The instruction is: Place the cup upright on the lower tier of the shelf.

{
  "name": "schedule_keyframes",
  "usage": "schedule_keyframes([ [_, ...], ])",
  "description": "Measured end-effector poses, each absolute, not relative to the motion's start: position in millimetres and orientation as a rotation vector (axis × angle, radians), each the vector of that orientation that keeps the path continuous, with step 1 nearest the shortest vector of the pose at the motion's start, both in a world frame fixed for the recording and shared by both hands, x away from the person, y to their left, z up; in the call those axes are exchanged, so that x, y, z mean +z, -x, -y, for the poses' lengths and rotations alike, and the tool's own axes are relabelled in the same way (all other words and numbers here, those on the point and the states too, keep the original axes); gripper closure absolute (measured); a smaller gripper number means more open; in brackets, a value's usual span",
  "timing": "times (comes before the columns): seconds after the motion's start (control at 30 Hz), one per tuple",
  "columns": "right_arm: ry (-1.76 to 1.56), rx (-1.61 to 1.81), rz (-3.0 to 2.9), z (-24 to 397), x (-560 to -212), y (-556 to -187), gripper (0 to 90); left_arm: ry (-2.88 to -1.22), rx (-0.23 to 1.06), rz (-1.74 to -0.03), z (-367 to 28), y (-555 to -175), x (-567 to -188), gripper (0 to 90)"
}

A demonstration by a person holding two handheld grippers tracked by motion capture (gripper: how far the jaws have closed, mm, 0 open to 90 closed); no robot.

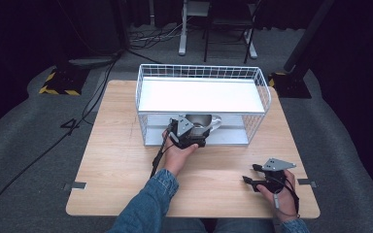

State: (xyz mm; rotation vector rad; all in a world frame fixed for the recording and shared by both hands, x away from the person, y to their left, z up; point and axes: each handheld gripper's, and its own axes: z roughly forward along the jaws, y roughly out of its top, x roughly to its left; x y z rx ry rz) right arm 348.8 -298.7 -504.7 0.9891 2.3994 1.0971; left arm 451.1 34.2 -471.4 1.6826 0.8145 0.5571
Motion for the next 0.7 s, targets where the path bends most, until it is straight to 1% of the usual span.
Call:
schedule_keyframes([
  [0.1, -0.988, 1.097, -2.402, 299, -505, -349, 33.0, -1.672, 0.557, -0.883, -32, -455, -476, 7.6],
  [0.7, -0.987, 1.099, -2.403, 299, -505, -350, 33.0, -1.702, 0.573, -0.953, -29, -478, -492, 7.6],
])
